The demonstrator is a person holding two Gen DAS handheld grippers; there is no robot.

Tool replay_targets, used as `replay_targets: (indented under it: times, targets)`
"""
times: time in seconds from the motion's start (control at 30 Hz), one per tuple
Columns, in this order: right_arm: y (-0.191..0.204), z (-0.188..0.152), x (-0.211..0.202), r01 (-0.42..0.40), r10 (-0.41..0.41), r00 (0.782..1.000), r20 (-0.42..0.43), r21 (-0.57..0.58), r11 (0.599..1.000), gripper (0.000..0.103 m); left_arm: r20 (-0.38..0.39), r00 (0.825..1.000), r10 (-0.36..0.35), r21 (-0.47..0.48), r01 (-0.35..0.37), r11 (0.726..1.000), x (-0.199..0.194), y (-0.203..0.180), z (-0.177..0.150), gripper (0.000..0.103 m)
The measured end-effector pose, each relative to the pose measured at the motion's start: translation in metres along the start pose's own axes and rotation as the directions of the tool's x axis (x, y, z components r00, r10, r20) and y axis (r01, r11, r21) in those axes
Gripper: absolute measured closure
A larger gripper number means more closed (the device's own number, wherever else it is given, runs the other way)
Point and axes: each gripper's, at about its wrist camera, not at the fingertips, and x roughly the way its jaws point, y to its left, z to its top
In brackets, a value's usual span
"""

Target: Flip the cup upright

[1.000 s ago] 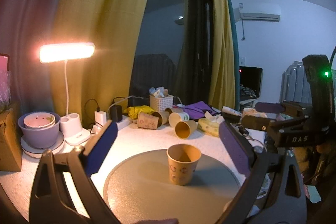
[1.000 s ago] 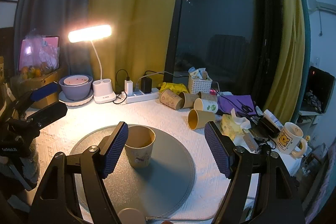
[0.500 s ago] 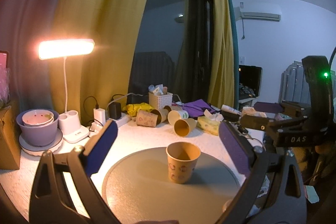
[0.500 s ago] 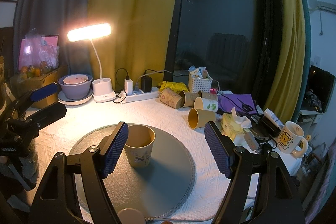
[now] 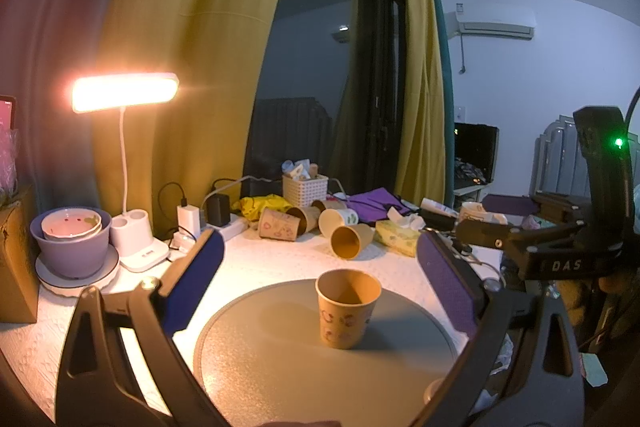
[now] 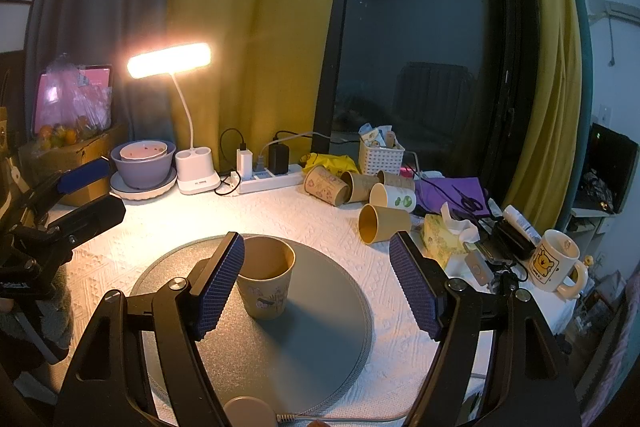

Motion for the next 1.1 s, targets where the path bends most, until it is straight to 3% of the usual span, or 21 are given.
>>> replay_targets:
  times: [1.1]
  targets:
    - [0.0001, -0.0004, 0.0014, 0.0, 0.0, 1.0, -0.004, 0.002, 1.0, 0.025, -0.008, 1.0, -0.015, 0.003, 0.015, 1.0, 0.0008, -0.0004, -0.0002, 0.005]
